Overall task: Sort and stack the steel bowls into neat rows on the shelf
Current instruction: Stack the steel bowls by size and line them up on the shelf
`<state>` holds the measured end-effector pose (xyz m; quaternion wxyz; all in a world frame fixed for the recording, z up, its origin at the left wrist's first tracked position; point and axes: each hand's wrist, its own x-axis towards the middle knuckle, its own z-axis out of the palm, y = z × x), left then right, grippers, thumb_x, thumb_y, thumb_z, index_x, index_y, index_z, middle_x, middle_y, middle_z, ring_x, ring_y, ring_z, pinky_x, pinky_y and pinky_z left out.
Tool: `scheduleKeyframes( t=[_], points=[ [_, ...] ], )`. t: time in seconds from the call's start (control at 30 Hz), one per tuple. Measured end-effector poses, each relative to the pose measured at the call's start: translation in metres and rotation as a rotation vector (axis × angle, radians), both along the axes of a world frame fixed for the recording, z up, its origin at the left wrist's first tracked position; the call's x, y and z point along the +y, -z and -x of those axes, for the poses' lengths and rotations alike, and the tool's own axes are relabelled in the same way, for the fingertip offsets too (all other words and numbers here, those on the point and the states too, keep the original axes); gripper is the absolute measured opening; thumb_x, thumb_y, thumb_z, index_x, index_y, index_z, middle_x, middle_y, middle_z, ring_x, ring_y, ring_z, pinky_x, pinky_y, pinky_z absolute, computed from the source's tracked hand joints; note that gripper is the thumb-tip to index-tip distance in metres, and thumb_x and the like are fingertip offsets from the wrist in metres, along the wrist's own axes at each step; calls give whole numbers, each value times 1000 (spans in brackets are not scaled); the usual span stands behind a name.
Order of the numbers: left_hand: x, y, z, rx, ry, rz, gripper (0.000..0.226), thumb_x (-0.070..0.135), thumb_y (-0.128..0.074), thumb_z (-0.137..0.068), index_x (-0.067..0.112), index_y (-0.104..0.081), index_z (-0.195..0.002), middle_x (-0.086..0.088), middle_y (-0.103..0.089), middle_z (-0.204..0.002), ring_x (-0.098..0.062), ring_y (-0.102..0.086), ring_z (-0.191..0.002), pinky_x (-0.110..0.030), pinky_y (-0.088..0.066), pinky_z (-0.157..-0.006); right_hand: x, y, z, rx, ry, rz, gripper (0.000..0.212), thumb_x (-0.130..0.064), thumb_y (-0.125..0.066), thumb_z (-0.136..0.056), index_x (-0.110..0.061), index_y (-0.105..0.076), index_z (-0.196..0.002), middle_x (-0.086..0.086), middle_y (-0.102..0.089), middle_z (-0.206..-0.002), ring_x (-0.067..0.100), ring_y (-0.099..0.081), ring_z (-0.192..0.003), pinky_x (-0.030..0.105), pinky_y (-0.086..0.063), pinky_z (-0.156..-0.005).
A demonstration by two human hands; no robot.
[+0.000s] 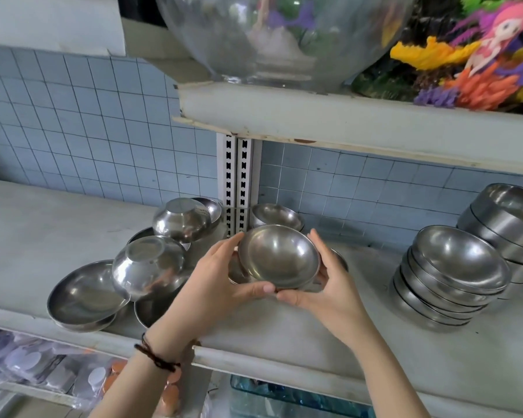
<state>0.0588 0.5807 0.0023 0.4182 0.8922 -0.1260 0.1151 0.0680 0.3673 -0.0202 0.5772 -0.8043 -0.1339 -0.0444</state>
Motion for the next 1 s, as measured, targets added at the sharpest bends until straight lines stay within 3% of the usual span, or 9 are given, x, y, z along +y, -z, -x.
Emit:
scheduleKeyframes(
  t=[0.07,0.13,0.3,0.47,0.6,0.7,0.77,0.9,1.0],
  points=[
    [9,-2,-16,34,-10,-49,127,79,-63,-43,18,-28,-149,1,-41,-145,-13,-41,-131,-23,-31,-107,12,-4,-13,-17,10,44,123,-54,-91,-47,-46,-24,-150,-28,-40,-146,-4,-38,-135,29,-36,-111],
    [17,-1,-30,84,-16,-109,132,80,-60,-41,17,-24,-150,0,-37,-149,-15,-34,-137,-24,-26,-108,22,-5,-24,-28,3,63,120,-50,-90,-51,-43,-23,-151,-21,-34,-153,1,-32,-140,34,-31,-116],
    [33,9,-55,151,-11,-160,122,73,-74,-46,25,-28,-148,4,-41,-144,-15,-39,-132,-27,-30,-105,35,2,-44,-60,-19,163,117,-48,-88,-57,-40,-21,-151,-27,-26,-152,-11,-24,-135,14,-24,-107],
    [39,18,-62,144,2,-189,112,68,-78,-50,26,-33,-144,5,-44,-139,-1,-33,-112,-22,-29,-96,35,13,-50,-17,-15,202,120,-42,-91,-59,-45,-14,-152,-27,-25,-150,-7,-22,-136,22,-22,-110],
    [40,23,-64,185,26,-236,112,72,-74,-48,27,-34,-143,4,-45,-140,-7,-42,-116,-25,-36,-96,37,18,-50,-6,-19,273,124,-62,-83,-54,-43,-10,-153,-31,-21,-146,-6,-20,-136,21,-22,-109],
    [40,25,-66,207,43,-226,110,64,-80,-54,25,-31,-145,3,-42,-142,-5,-37,-117,-22,-31,-96,37,22,-49,-4,-16,284,124,-70,-78,-53,-44,-8,-153,-32,-18,-147,-9,-17,-136,20,-19,-108],
    [40,25,-67,219,51,-231,112,62,-80,-56,25,-27,-147,2,-38,-146,-5,-34,-118,-22,-28,-97,37,24,-49,-10,-24,304,123,-69,-78,-56,-46,-6,-152,-31,-17,-150,-10,-15,-136,21,-19,-110],
    [39,26,-69,326,77,-252,134,61,-82,-54,21,-1,-153,-2,-22,-156,-19,-24,-141,-25,-23,-107,35,23,-50,-41,-40,418,132,-61,-86,-55,-48,4,-150,-19,-8,-161,-1,-12,-145,28,-20,-117],
    [37,28,-72,397,119,-263,141,46,-88,-55,27,12,-151,-5,-27,-154,-21,-29,-139,-25,-25,-107,35,25,-48,-80,-66,510,137,-49,-91,-57,-62,16,-141,-13,-8,-163,8,-13,-148,29,-22,-117]
  ],
)
